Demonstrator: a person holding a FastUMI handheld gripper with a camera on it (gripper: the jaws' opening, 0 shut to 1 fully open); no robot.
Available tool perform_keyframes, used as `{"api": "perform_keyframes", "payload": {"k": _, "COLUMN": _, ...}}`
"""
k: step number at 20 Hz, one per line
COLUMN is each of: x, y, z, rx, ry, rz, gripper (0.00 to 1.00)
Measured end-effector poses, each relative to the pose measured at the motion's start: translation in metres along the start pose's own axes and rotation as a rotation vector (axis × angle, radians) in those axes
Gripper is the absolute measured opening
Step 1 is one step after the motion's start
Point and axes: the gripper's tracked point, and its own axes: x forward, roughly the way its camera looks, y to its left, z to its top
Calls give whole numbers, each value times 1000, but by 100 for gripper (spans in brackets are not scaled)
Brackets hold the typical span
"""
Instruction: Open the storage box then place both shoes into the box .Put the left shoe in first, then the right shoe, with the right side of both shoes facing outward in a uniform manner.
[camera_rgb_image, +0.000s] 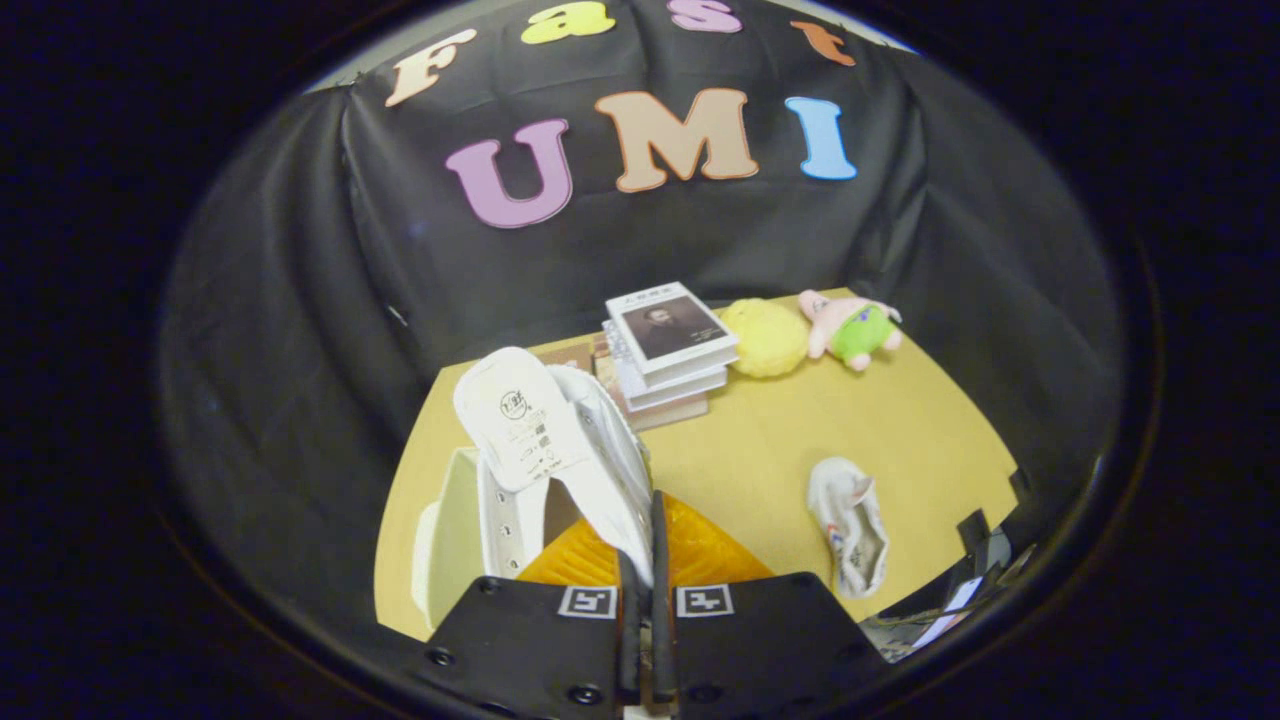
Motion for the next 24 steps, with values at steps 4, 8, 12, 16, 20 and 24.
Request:
{"api": "perform_keyframes", "payload": {"k": 4, "x": 23, "y": 55, "z": -44, "rx": 70, "ry": 105, "rz": 86, "gripper": 8}}
{"api": "perform_keyframes", "payload": {"k": 8, "x": 47, "y": 76, "z": -53, "rx": 129, "ry": 142, "rz": 106, "gripper": 8}}
{"api": "perform_keyframes", "payload": {"k": 12, "x": 64, "y": 65, "z": -56, "rx": 135, "ry": 191, "rz": 9, "gripper": 8}}
{"api": "perform_keyframes", "payload": {"k": 16, "x": 78, "y": 66, "z": -64, "rx": 143, "ry": 260, "rz": -17, "gripper": 8}}
{"api": "perform_keyframes", "payload": {"k": 20, "x": 94, "y": 76, "z": -62, "rx": 167, "ry": 268, "rz": -31, "gripper": 8}}
{"api": "perform_keyframes", "payload": {"k": 24, "x": 104, "y": 79, "z": -83, "rx": 153, "ry": 315, "rz": -91, "gripper": 8}}
